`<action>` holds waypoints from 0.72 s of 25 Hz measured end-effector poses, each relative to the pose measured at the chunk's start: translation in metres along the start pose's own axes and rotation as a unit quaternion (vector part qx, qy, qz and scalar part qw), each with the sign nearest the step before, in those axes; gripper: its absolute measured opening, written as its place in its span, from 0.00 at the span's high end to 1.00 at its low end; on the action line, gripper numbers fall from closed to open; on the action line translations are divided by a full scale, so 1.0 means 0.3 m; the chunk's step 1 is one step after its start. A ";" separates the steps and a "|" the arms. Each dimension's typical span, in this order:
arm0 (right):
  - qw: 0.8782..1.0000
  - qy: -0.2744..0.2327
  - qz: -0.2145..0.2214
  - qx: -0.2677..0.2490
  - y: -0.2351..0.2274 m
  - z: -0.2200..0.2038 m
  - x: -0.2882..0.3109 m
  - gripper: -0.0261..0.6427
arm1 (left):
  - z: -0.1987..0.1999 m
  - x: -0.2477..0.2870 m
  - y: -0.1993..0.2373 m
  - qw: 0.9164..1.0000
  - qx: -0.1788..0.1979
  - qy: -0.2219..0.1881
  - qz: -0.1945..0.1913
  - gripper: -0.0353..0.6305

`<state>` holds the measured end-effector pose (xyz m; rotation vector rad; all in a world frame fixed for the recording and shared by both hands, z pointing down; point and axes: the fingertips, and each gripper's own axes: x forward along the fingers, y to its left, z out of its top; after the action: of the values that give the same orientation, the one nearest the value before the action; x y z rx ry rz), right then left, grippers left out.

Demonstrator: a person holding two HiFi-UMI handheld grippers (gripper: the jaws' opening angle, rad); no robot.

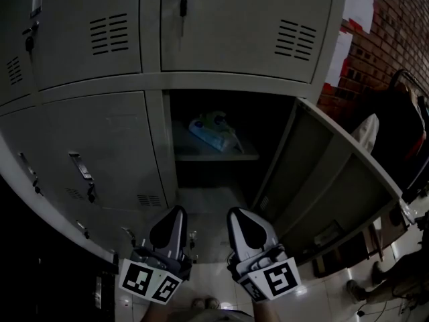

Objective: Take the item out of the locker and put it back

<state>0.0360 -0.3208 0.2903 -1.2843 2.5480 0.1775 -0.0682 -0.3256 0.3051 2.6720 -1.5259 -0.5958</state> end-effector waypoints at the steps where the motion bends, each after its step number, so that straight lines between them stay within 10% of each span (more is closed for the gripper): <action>1: 1.000 -0.004 -0.003 -0.001 -0.003 0.008 -0.001 0.96 | -0.001 -0.001 -0.003 1.000 -0.001 0.000 0.000 0.94; 18: 1.000 0.004 -0.004 0.013 -0.025 -0.010 -0.097 0.96 | -0.054 -0.079 -0.072 1.000 -0.011 0.007 0.010 0.94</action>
<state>0.0578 -0.3037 0.3022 -1.2886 2.5438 0.1374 -0.0558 -0.2974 0.3236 2.6357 -1.5322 -0.5875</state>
